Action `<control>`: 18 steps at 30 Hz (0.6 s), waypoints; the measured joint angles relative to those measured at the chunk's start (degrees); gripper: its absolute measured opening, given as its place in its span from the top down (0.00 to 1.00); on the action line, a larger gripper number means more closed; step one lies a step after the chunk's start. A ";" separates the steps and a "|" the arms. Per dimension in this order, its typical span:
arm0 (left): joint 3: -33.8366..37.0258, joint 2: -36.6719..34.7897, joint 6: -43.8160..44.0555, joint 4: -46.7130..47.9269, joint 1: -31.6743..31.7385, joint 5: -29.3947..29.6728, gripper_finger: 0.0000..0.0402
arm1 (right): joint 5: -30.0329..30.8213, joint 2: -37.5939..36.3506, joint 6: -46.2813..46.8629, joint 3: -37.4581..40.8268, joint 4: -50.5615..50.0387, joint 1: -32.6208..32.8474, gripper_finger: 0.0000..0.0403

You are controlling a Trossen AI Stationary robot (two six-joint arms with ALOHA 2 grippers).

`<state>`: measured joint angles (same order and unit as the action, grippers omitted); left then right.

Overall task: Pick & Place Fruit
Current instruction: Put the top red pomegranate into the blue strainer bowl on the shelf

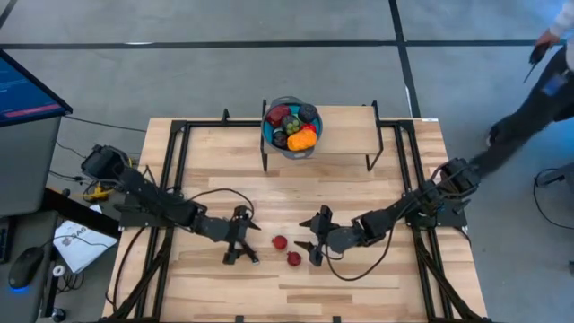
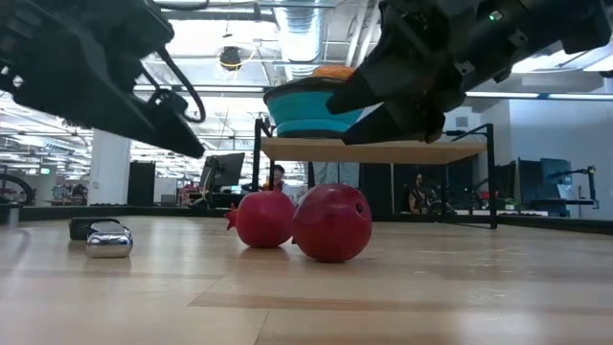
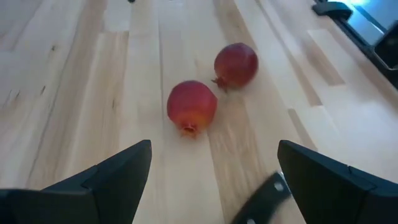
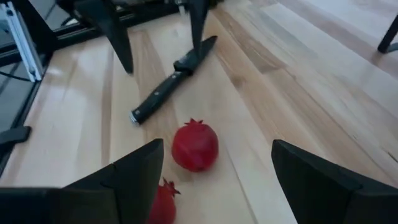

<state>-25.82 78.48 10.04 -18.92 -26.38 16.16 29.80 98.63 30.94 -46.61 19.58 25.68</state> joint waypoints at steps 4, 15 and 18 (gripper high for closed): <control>-1.46 5.87 -0.32 -6.07 0.03 0.06 0.15 | -0.02 0.02 0.50 0.00 1.02 0.76 0.27; -11.80 18.14 -3.30 -6.84 0.01 0.53 0.15 | -0.09 0.04 2.41 0.00 1.68 4.90 0.27; -11.91 18.16 -2.22 -6.58 -0.23 0.86 0.15 | -0.09 0.04 3.59 0.00 1.49 6.23 0.27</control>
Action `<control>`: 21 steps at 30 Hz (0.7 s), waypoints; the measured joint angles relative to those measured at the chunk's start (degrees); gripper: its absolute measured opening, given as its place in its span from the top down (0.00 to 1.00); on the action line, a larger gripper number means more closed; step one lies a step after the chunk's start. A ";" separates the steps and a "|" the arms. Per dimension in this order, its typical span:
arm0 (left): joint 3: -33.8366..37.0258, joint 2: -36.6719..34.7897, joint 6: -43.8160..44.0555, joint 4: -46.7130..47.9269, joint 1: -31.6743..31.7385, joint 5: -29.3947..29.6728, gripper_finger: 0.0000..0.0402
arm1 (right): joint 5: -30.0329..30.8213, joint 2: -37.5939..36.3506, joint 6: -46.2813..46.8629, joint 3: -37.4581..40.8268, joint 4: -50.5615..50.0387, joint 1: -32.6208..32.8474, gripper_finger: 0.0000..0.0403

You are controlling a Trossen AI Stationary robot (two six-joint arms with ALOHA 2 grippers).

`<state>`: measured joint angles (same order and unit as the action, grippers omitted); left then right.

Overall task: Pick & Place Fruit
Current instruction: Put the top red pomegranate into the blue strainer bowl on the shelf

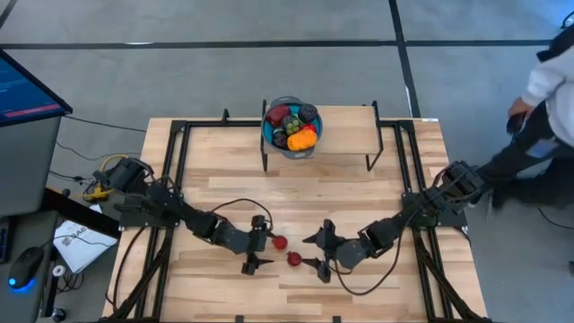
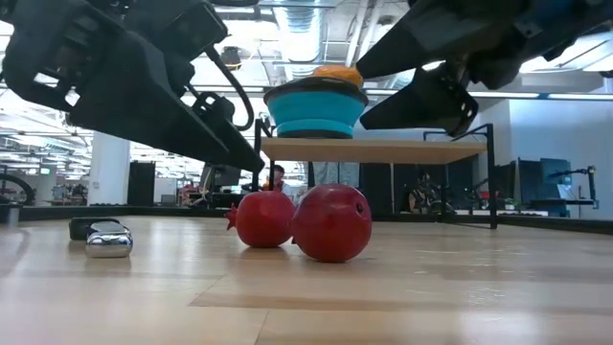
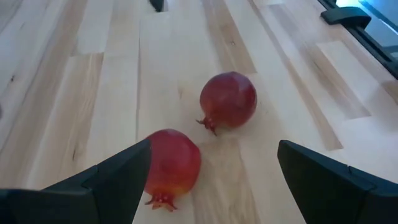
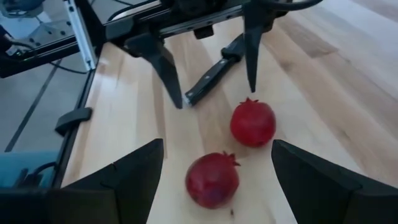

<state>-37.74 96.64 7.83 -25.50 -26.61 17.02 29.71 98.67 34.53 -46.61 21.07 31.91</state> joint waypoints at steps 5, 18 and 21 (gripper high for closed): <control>0.00 0.12 -3.96 0.08 -0.32 -0.22 0.15 | 0.35 0.02 0.01 0.00 -0.03 1.48 0.27; -0.02 5.59 -5.77 -4.45 2.33 1.31 0.15 | 0.76 0.04 -0.01 0.00 -0.03 0.95 0.27; -0.02 7.73 -5.65 -6.04 3.31 1.31 0.15 | 0.76 0.04 -0.01 0.00 -0.01 0.95 0.27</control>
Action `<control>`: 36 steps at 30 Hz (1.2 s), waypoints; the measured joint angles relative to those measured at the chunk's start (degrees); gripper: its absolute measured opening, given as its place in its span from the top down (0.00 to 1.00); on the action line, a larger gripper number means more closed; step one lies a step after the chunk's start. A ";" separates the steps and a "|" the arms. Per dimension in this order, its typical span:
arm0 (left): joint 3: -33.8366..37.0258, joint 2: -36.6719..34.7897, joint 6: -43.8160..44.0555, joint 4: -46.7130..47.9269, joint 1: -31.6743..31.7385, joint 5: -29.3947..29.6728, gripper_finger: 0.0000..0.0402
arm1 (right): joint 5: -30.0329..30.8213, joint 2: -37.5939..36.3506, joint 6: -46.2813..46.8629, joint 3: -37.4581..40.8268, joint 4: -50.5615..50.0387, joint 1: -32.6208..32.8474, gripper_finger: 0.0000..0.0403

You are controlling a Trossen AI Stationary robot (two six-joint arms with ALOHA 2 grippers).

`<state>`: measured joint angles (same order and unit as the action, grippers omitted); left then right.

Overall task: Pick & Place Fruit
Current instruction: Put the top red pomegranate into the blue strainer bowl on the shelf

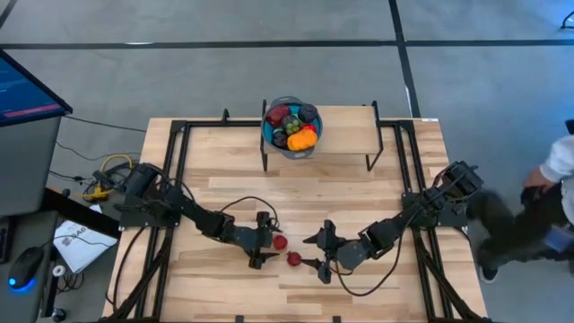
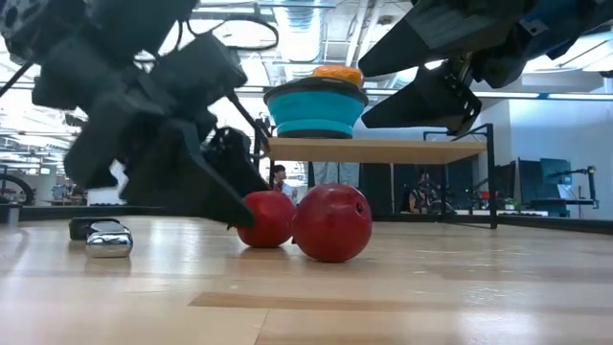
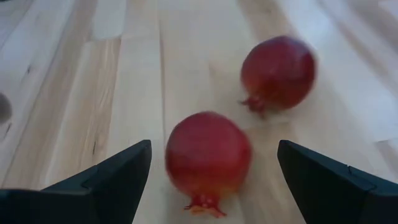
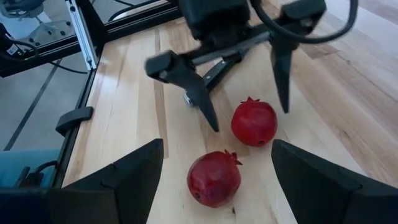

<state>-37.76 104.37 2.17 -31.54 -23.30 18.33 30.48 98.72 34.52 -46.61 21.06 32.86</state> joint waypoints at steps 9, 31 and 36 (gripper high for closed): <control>0.00 1.10 1.51 -0.81 0.47 0.20 0.19 | 0.00 0.00 1.53 0.00 0.19 0.11 0.27; -1.01 -28.02 15.86 22.13 0.58 -4.33 0.63 | 6.03 0.00 4.55 -0.02 -0.90 3.96 0.27; -9.19 -35.21 12.40 31.70 3.45 -3.10 0.70 | 7.83 0.00 4.55 -0.02 -0.87 3.91 0.27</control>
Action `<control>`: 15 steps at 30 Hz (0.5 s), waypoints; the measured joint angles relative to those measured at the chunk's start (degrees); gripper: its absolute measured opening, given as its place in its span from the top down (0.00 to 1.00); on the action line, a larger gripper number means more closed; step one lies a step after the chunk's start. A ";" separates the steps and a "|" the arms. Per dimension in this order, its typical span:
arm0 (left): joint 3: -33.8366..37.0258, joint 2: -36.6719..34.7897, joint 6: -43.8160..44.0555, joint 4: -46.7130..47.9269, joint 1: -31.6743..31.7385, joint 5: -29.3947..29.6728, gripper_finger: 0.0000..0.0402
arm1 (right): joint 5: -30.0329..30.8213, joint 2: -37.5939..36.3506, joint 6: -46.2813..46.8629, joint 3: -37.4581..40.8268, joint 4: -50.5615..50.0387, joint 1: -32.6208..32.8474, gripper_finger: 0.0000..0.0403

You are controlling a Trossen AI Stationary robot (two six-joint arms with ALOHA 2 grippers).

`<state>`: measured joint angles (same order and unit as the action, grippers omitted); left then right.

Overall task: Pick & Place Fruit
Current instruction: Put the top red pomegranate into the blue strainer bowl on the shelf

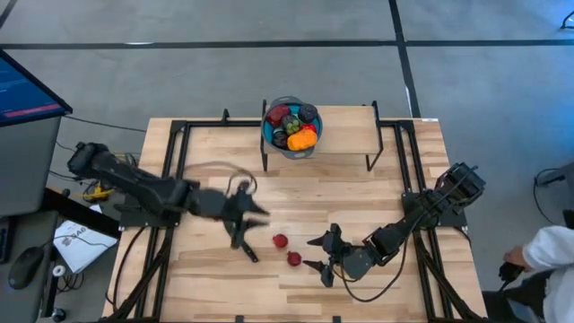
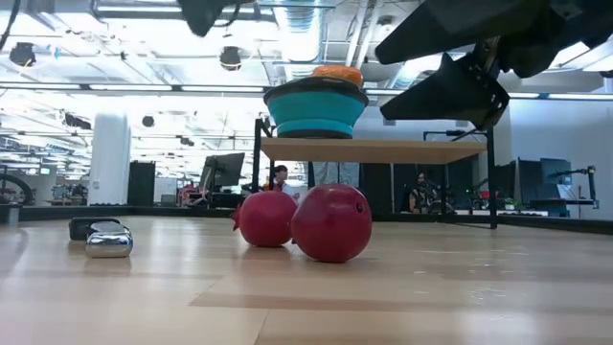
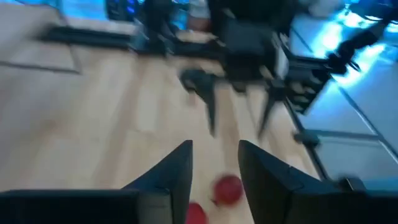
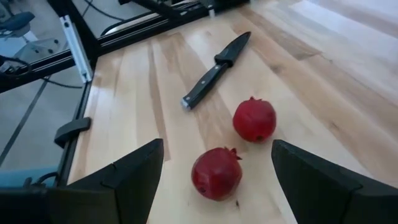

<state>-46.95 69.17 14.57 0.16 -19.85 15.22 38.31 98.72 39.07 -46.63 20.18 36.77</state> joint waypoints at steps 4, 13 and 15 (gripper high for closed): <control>-8.81 -1.20 -1.95 9.78 6.34 2.06 0.73 | 0.67 0.00 0.00 0.00 0.02 -0.68 0.27; -14.29 -0.44 -12.97 13.13 21.88 -6.19 0.74 | 0.60 0.00 1.62 -0.02 -0.30 -0.70 0.27; -14.31 -0.49 -17.65 17.12 20.89 -8.54 0.72 | 0.69 0.00 2.60 -0.01 -0.92 -0.16 0.27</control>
<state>-61.25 68.68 -3.08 17.28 1.04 6.68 39.00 98.72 41.67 -46.64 19.26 36.61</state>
